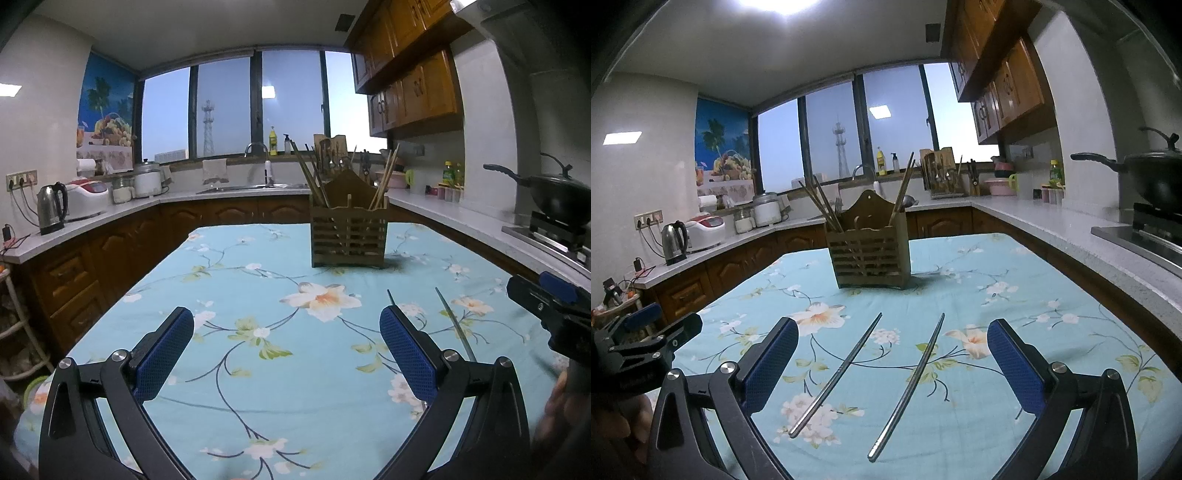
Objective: Organize utensils
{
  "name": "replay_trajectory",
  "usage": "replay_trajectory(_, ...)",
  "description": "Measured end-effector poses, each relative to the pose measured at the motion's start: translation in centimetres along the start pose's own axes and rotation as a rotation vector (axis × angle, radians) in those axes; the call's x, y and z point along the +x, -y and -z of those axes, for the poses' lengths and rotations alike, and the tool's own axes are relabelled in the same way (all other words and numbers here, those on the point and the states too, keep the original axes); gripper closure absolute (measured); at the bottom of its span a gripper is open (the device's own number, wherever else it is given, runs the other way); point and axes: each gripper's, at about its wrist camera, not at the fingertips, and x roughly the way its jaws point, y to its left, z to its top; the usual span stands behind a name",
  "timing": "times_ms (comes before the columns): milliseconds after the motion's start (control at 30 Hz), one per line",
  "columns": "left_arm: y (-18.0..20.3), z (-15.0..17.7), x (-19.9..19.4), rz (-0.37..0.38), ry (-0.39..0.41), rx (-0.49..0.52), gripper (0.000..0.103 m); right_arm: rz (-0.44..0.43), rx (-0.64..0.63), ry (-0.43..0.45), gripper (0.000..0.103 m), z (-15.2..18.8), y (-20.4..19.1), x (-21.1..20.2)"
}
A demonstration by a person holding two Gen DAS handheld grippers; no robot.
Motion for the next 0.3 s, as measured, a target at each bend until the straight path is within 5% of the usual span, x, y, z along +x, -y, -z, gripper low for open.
replay_trajectory(300, -0.51, -0.34, 0.57, 0.012, -0.025, -0.015, 0.000, 0.005, 0.005, -0.034, 0.000, 0.40, -0.60, -0.39)
